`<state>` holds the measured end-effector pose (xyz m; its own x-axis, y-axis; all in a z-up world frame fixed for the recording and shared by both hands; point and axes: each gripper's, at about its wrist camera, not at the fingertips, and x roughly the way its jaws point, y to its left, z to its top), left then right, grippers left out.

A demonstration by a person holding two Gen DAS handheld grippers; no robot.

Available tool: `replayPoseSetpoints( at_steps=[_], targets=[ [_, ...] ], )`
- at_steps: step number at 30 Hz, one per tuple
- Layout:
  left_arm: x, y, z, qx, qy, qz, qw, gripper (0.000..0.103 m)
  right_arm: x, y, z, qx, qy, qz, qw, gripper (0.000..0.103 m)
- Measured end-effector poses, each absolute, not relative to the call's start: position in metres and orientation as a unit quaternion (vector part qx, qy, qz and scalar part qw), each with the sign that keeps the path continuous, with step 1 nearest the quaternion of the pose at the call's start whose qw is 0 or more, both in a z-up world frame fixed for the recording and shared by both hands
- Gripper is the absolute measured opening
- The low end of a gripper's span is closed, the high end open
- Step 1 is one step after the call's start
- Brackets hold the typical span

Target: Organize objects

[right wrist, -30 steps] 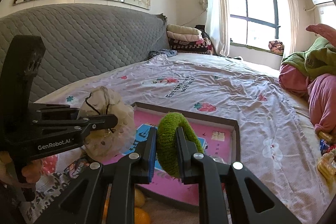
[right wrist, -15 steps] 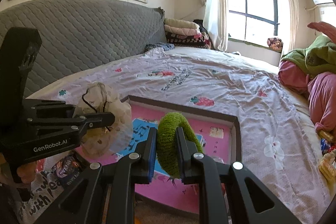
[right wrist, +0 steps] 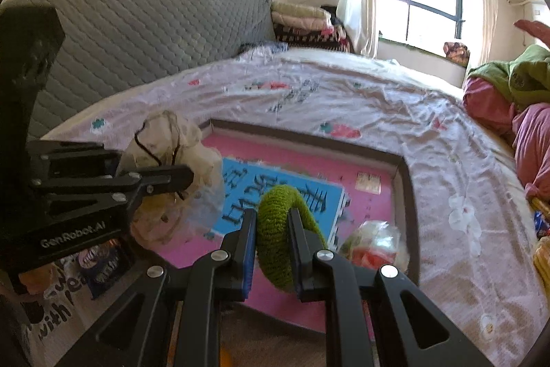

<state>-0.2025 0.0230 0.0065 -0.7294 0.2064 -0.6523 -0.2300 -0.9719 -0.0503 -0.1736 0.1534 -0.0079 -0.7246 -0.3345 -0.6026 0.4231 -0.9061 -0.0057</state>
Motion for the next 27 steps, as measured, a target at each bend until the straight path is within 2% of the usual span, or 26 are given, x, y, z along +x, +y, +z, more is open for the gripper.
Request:
replayPoseSetpoints(
  at_steps=[27],
  targets=[
    [-0.214,0.031,-0.021,-0.381,0.030,0.916,0.119,0.018,-0.180,0.154,-0.025,0.363,0.064,-0.907,0.203,0.018]
  ],
)
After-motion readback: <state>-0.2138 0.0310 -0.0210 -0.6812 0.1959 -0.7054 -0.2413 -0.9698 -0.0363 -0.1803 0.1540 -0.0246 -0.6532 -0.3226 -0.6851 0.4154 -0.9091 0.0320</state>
